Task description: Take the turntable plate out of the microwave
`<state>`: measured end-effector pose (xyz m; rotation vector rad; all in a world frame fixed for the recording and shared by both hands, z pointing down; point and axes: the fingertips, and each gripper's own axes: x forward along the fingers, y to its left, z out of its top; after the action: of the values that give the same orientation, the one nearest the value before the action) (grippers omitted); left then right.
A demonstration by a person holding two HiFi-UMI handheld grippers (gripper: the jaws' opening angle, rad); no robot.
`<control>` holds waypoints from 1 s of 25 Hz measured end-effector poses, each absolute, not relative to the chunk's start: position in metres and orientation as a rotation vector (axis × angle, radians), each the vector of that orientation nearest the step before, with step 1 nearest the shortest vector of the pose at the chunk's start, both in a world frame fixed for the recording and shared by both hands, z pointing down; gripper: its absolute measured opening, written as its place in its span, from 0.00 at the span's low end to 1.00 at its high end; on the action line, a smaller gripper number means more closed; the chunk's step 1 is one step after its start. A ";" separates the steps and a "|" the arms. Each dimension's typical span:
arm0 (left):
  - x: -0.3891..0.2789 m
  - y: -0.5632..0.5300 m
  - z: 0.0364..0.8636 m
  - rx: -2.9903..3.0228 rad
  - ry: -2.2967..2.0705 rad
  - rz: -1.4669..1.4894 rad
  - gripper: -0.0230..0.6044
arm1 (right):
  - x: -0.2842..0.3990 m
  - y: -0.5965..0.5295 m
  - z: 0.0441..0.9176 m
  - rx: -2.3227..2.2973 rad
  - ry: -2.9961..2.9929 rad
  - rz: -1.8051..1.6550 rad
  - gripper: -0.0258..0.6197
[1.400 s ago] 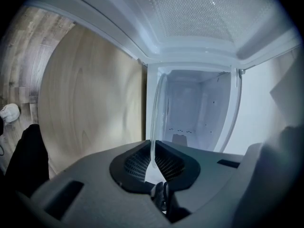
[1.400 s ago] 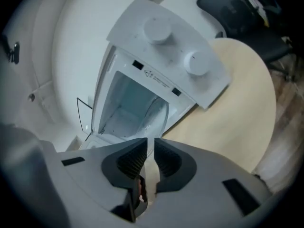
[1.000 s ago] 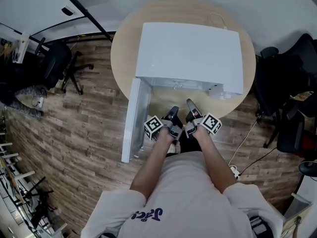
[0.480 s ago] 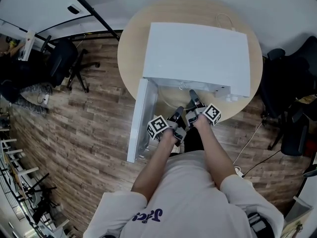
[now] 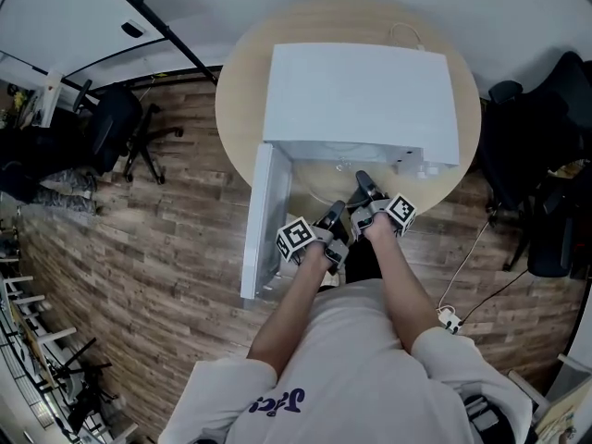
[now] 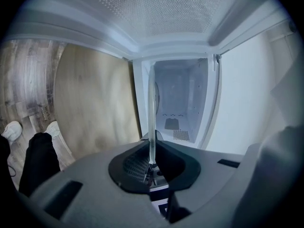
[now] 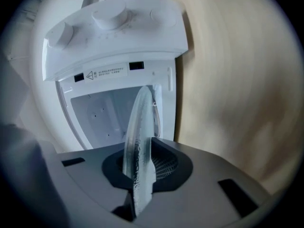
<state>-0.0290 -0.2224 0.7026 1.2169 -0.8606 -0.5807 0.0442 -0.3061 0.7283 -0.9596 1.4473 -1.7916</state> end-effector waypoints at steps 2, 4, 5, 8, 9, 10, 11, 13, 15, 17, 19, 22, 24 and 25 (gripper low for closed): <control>-0.027 -0.217 0.699 1.239 -0.850 -0.572 0.10 | 0.047 -0.299 0.727 -0.958 1.434 -1.787 0.09; -0.027 -0.211 0.698 1.257 -0.836 -0.574 0.10 | 0.048 -0.291 0.724 -0.951 1.434 -1.774 0.09; -0.027 -0.208 0.697 1.268 -0.827 -0.579 0.10 | 0.049 -0.286 0.722 -0.954 1.438 -1.767 0.09; -0.028 -0.203 0.693 1.311 -0.801 -0.603 0.11 | 0.051 -0.271 0.717 -0.962 1.453 -1.757 0.09; -0.030 -0.204 0.692 1.315 -0.791 -0.623 0.14 | 0.051 -0.266 0.714 -0.956 1.465 -1.754 0.09; -0.032 -0.206 0.691 1.313 -0.777 -0.650 0.25 | 0.051 -0.261 0.711 -0.947 1.486 -1.750 0.09; -0.035 -0.208 0.689 1.308 -0.764 -0.678 0.38 | 0.050 -0.256 0.707 -0.937 1.513 -1.745 0.09; -0.042 -0.214 0.687 1.297 -0.761 -0.717 0.41 | 0.048 -0.244 0.699 -0.923 1.570 -1.736 0.09; -0.050 -0.220 0.684 1.299 -0.779 -0.740 0.42 | 0.047 -0.235 0.690 -0.914 1.605 -1.732 0.09; -0.054 -0.222 0.678 1.302 -0.780 -0.769 0.42 | 0.047 -0.225 0.682 -0.908 1.621 -1.730 0.09; -0.055 -0.221 0.672 1.291 -0.765 -0.799 0.42 | 0.048 -0.214 0.676 -0.904 1.621 -1.727 0.09; -0.054 -0.215 0.662 1.288 -0.747 -0.811 0.42 | 0.049 -0.200 0.662 -0.890 1.612 -1.713 0.09; -0.053 -0.211 0.655 1.310 -0.739 -0.812 0.33 | 0.050 -0.193 0.650 -0.880 1.618 -1.692 0.09; -0.052 -0.209 0.652 1.317 -0.734 -0.820 0.29 | 0.051 -0.189 0.643 -0.876 1.623 -1.680 0.10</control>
<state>-0.0524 -0.2088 0.6520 1.3172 -0.7343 -0.8199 0.0508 -0.1891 0.6434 -0.8764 1.6229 -1.6804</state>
